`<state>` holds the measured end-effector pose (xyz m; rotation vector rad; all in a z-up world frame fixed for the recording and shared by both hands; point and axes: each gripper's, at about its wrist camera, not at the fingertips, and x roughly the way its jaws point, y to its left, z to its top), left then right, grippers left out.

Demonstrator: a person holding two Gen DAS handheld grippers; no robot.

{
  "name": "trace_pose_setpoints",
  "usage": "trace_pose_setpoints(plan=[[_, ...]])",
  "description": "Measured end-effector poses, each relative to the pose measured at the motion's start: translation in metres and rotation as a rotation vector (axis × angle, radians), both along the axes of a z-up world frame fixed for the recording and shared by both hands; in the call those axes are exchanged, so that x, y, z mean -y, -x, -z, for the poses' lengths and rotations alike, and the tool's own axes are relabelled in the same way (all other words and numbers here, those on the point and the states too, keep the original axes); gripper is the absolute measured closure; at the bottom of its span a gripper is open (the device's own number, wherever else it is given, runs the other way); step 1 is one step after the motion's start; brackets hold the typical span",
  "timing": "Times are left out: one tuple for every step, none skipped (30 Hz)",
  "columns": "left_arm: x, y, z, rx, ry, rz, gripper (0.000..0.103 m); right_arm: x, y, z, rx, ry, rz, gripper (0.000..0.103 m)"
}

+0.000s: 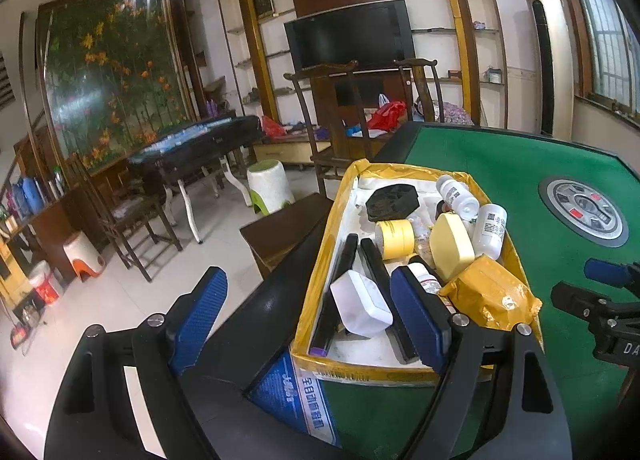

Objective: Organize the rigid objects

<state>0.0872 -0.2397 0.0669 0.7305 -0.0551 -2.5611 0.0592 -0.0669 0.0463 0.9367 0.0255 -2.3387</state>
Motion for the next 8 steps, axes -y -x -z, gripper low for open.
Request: trace_pose_setpoints(plan=[[0.0015,-0.0006,-0.0006,0.002,-0.005,-0.005,0.019,-0.0001,-0.0001,0.0001,0.000,-0.001,0.000,0.031],[0.0030,-0.0014,-0.0009,0.001,-0.010,-0.011,0.019,0.0000,0.0001,0.0001,0.001,-0.001,0.000,0.031],[0.0054,-0.0025,-0.0014,0.000,-0.016,-0.020,0.019,-0.0001,0.0000,0.0000,0.000,-0.001,0.001,0.031],[0.0071,-0.0035,-0.0015,0.001,-0.018,-0.025,0.019,-0.0004,-0.0002,-0.0001,0.000,-0.001,0.001,0.031],[0.0085,-0.0044,-0.0015,-0.001,-0.020,-0.028,0.019,-0.0002,0.0002,-0.0001,0.000,0.000,0.000,0.031],[0.0098,-0.0056,-0.0018,-0.003,-0.024,-0.027,0.019,-0.0003,0.0003,-0.0001,-0.001,0.000,0.000,0.031],[0.0103,-0.0066,-0.0018,-0.007,-0.023,-0.031,0.019,-0.0004,0.0004,-0.0002,-0.001,0.000,0.000,0.031],[0.0107,-0.0072,-0.0020,-0.008,-0.019,-0.034,0.019,-0.0006,0.0000,-0.0001,-0.003,0.000,0.002,0.031]])
